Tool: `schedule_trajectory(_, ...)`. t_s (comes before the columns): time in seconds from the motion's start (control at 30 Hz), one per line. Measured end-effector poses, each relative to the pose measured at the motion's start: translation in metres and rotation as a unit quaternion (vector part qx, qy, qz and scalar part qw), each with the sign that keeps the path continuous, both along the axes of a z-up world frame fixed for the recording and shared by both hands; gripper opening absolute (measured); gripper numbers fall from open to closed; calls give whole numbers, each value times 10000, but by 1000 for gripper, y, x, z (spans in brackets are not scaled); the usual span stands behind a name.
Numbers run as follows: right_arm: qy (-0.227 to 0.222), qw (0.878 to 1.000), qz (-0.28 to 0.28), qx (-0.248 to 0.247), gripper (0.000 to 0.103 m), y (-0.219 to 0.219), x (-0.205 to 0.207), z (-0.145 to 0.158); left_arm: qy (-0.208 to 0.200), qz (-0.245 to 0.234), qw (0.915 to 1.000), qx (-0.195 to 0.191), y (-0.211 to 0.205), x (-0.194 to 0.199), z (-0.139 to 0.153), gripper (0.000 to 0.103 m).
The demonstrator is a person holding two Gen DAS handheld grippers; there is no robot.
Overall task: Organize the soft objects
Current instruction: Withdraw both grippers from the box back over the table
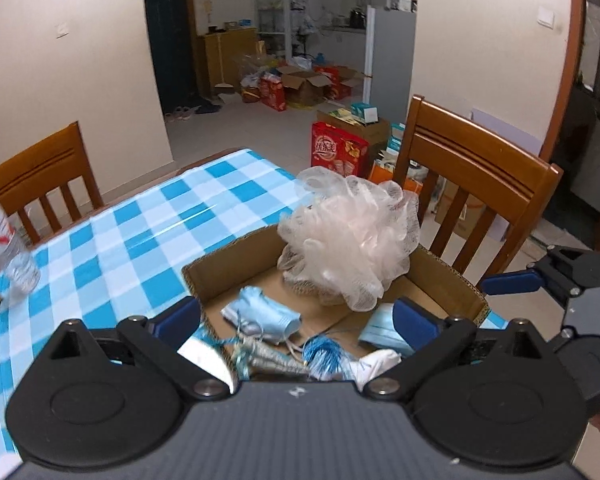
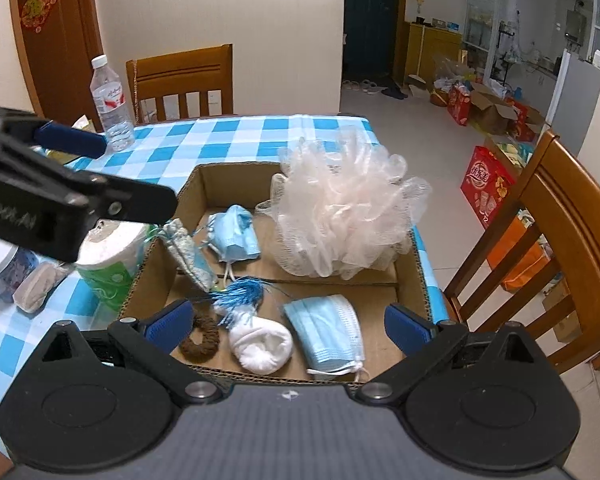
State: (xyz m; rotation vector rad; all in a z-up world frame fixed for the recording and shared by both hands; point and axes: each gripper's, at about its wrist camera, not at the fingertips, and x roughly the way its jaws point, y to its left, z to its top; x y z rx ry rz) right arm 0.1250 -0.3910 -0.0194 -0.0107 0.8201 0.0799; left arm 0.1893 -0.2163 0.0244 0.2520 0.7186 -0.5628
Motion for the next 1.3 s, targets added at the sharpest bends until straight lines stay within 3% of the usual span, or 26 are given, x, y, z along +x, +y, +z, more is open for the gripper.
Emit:
schedule_trajectory(0.2, 55, 9999, 47, -71, 103, 20, -3, 0, 52, 292, 9995, -115, 29, -13, -3, 102)
schedule_trajectory(0.6, 218, 9993, -160, -275, 103, 72, -15, 2, 129, 248, 9996, 23, 90, -38, -15, 102)
schedule_trajectory(0.97, 475, 9978, 41, -463, 103, 136, -25, -4, 308, 301, 9990, 124, 152, -53, -37, 102)
schedule_trajectory(1.3, 517, 9966, 270, -580, 103, 172, -23, -12, 490, 647, 9965, 180, 205, -59, -59, 102)
